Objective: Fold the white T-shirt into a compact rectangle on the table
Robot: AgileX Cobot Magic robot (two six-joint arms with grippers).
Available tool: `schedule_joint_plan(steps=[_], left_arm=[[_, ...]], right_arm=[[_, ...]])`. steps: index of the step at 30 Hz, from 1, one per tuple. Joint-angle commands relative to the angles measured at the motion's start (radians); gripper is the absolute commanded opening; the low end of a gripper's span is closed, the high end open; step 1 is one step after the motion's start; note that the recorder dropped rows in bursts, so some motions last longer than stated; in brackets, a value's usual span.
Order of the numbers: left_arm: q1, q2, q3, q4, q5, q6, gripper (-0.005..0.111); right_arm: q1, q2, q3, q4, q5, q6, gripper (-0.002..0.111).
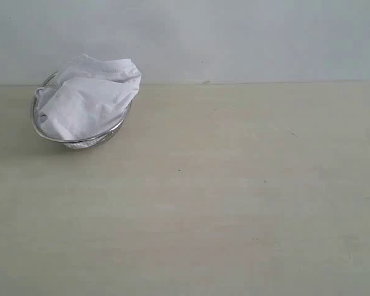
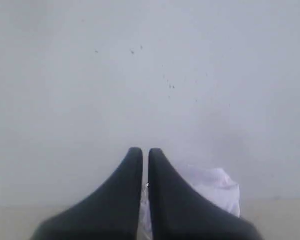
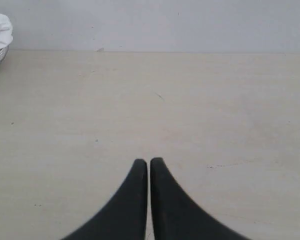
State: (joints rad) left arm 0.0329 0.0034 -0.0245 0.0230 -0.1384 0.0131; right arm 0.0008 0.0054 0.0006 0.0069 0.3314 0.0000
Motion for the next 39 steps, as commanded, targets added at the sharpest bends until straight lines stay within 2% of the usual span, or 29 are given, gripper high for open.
schedule_joint_plan(steps=[1, 4, 12, 16, 22, 39], left_arm=[[-0.006, 0.026, -0.100, -0.005, -0.037, -0.013, 0.005], [-0.006, 0.106, -0.211, -0.005, 0.010, -0.013, 0.005], [-0.006, 0.473, -0.514, -0.007, 0.356, -0.028, 0.005], [-0.006, 0.620, -0.575, -0.007, 0.349, -0.028, 0.005], [-0.006, 0.734, -0.578, -0.007, 0.213, -0.028, 0.005], [-0.006, 0.764, -0.578, -0.007, 0.186, -0.028, 0.005]], right_arm=[[-0.001, -0.005, -0.001, -0.001, -0.005, 0.000, 0.000], [-0.001, -0.005, -0.001, -0.001, -0.005, 0.000, 0.000], [-0.001, -0.005, -0.001, -0.001, -0.005, 0.000, 0.000], [-0.001, -0.005, -0.001, -0.001, -0.005, 0.000, 0.000], [-0.001, -0.005, -0.001, -0.001, -0.005, 0.000, 0.000], [-0.001, -0.005, -0.001, -0.001, -0.009, 0.000, 0.000]])
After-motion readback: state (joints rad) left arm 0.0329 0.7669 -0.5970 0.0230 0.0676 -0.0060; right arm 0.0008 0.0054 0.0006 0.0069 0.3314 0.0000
